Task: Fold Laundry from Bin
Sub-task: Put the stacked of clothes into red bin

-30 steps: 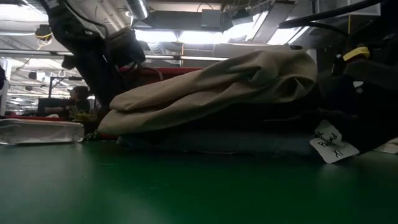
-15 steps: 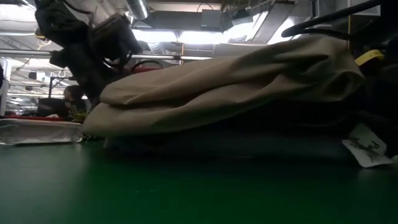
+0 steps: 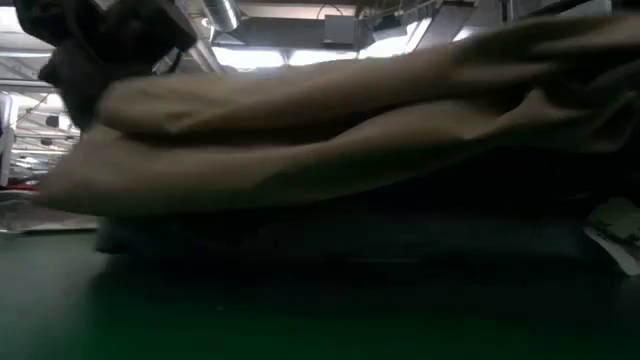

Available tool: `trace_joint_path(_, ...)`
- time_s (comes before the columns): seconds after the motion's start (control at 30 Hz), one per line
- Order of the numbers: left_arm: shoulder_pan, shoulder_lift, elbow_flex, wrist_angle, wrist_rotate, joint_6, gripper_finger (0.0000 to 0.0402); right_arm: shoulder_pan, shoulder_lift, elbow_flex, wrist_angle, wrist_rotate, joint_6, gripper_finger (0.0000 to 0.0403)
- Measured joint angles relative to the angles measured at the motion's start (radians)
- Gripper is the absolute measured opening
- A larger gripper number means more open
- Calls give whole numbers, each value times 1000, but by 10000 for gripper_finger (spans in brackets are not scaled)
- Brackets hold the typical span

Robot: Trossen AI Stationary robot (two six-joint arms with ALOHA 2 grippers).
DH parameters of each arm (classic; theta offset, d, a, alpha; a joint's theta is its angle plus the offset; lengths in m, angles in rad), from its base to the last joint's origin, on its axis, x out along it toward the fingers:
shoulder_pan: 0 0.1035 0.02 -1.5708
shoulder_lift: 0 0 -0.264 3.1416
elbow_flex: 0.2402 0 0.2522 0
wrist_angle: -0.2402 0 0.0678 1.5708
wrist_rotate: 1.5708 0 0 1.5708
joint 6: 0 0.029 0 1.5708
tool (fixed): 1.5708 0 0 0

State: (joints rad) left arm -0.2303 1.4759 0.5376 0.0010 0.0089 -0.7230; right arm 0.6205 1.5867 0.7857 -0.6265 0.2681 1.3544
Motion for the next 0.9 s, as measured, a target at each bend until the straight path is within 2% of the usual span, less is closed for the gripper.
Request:
trace_joint_path(0.13, -11, -57, -1, -6, 48, -45, 188, 2, -3, 43, -47, -18, -28, 161)
trace_joint_path(0.37, -13, -87, -1, -13, 16, -87, 188, 1, -3, 61, -59, -25, -60, 161)
trace_joint_path(0.53, -11, -61, -1, -11, -62, -118, 188, 2, -4, 61, -56, -22, -60, 161)
trace_joint_path(0.8, -10, 19, 2, 3, -71, -161, 188, 2, -5, 62, -52, -27, -53, 161)
trace_joint_path(0.9, -10, 21, 2, 2, -73, -151, 184, 0, -6, 62, -55, -62, -50, 161)
